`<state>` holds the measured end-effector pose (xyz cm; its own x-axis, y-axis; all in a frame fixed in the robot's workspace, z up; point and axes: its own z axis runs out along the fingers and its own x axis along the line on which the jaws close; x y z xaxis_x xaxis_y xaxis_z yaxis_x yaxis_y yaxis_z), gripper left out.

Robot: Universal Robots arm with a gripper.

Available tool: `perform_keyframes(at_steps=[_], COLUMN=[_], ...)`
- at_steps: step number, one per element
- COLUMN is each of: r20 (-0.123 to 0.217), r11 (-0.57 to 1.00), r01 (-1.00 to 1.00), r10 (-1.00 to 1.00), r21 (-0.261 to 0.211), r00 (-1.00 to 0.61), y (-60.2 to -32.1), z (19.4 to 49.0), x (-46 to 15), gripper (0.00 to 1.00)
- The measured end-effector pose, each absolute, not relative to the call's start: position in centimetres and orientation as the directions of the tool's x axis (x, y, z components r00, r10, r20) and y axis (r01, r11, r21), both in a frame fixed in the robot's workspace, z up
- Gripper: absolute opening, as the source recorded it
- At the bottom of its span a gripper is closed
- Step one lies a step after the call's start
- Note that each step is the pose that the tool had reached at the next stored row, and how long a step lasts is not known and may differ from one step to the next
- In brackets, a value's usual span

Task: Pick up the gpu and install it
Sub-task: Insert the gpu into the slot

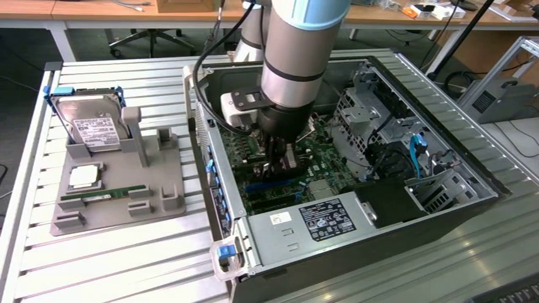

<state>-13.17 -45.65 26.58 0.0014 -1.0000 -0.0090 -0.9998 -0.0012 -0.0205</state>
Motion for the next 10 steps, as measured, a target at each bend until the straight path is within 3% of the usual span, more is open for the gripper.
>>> perform_keyframes(at_steps=[10], r20=[-0.009], r11=[0.003], r01=[-1.000], r10=[-1.000], r21=[-0.020], r00=[-0.002], y=[-45.65], z=[26.16], x=[-13.19], gripper=[0.27])
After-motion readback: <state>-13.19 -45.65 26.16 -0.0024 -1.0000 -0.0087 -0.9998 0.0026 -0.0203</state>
